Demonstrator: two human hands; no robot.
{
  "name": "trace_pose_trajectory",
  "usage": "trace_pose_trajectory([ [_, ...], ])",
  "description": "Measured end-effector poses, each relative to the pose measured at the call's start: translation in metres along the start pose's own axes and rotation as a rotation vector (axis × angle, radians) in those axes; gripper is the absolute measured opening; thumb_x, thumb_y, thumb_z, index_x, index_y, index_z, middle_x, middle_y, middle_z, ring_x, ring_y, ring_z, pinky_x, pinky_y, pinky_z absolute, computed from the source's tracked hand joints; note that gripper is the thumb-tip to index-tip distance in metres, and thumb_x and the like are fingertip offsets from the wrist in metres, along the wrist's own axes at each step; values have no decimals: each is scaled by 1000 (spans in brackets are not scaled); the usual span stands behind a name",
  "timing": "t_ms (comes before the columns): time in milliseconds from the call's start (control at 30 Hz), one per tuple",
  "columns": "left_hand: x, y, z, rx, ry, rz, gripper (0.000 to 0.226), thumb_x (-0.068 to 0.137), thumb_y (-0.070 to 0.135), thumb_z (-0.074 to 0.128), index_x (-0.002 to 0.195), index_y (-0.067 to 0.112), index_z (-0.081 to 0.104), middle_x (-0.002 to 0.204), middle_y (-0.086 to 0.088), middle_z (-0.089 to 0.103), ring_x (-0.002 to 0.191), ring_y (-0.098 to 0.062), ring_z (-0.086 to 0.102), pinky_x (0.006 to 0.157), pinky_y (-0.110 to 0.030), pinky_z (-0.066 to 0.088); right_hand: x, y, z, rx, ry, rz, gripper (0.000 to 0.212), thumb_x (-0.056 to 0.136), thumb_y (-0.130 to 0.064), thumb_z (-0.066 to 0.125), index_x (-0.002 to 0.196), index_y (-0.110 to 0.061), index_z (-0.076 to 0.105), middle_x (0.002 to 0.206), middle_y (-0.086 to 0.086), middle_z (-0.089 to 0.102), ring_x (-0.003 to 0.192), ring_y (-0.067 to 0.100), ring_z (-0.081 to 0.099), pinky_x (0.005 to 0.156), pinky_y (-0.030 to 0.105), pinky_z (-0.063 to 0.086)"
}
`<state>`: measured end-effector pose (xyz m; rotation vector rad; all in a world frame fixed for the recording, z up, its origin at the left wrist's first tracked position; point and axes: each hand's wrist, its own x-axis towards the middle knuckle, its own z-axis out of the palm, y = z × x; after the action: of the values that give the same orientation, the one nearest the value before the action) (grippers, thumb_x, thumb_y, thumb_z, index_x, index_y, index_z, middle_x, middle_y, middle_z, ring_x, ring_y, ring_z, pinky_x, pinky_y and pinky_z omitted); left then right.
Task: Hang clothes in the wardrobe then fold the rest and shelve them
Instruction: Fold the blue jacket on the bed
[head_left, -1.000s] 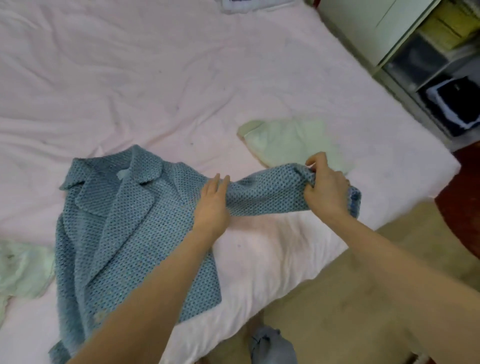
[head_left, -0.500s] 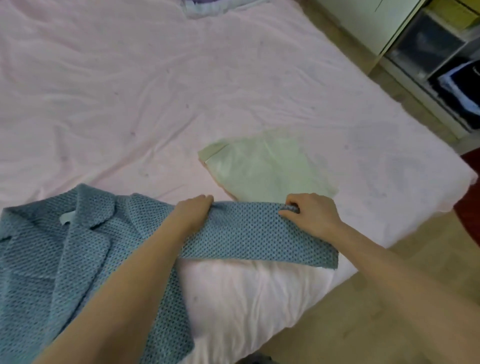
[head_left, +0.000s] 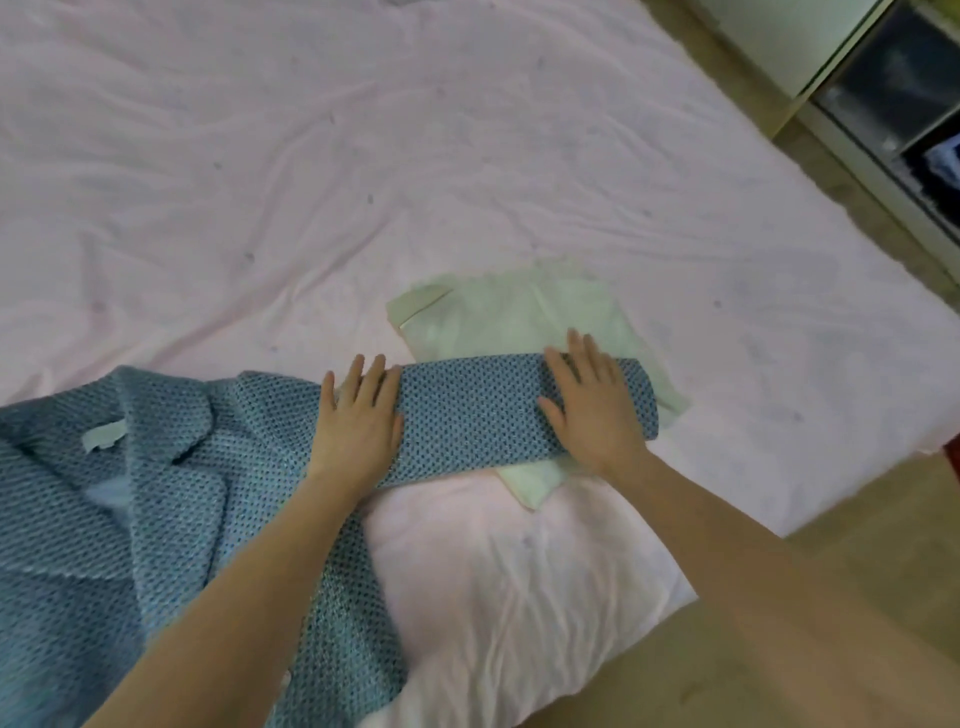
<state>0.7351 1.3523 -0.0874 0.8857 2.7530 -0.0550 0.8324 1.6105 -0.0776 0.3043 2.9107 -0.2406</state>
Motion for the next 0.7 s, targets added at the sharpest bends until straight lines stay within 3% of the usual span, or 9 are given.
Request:
trace_pose_trajectory([
  [67,-14,4,17,23,10,108,62,94,42,27,147,10,36,153,-14,34,141,-35,30,113,-61,18,-6,-6,18,-53,-62,-197,65,97,-53,19,152,-18,24,159,10,16,147,29,14,120,42,5],
  [133,-23,10,31,-9,-169,63,69,95,54,16,153,19,12,160,-9,12,147,-32,12,116,-59,2,-13,-9,34,-66,-223,-170,73,91,-64,-2,154,-26,3,161,2,-1,149,23,0,119,40,-8],
  [200,-20,11,47,-57,-401,-26,71,96,63,9,151,26,-14,160,-2,-14,148,-26,-11,117,-53,-8,-11,-8,46,-30,-379,-13,67,96,-61,6,152,-28,-10,160,-2,-13,148,20,-8,118,41,-10],
  [300,-3,7,43,-134,-533,-14,73,98,59,19,153,23,-12,161,-2,-15,148,-25,-10,120,-47,-3,1,-16,42,-60,-429,63,64,101,-44,29,154,-19,4,162,4,-1,147,27,6,118,47,4],
  [333,-2,6,36,-189,-494,3,71,100,56,23,154,20,-6,162,-5,-9,149,-26,-5,120,-45,0,2,-24,36,-73,-363,62,59,100,-40,33,151,-14,19,159,9,16,143,30,20,116,47,13],
  [400,-6,4,19,-306,-299,32,65,101,45,35,154,13,14,161,-9,10,148,-26,11,120,-41,9,2,-45,22,-8,-109,19,36,99,-30,40,127,-9,48,132,13,49,119,29,47,101,41,33],
  [467,-22,1,4,-431,-72,14,54,98,31,47,146,7,36,152,-13,32,139,-30,30,117,-41,22,-8,-69,11,183,73,-67,18,96,-20,45,104,-8,57,106,9,59,94,25,55,82,37,41],
  [567,-79,-24,-1,-462,108,-143,45,93,25,46,129,1,55,135,-19,50,128,-38,43,111,-49,32,-40,-117,15,440,-18,-122,14,96,-13,48,101,-6,59,99,8,61,88,23,56,77,38,45],
  [700,-177,-55,22,-427,159,-302,49,88,36,40,123,7,59,131,-19,54,131,-42,40,110,-58,31,-89,-175,54,642,-316,51,22,95,-18,52,113,-8,59,108,6,67,96,25,62,84,33,47],
])
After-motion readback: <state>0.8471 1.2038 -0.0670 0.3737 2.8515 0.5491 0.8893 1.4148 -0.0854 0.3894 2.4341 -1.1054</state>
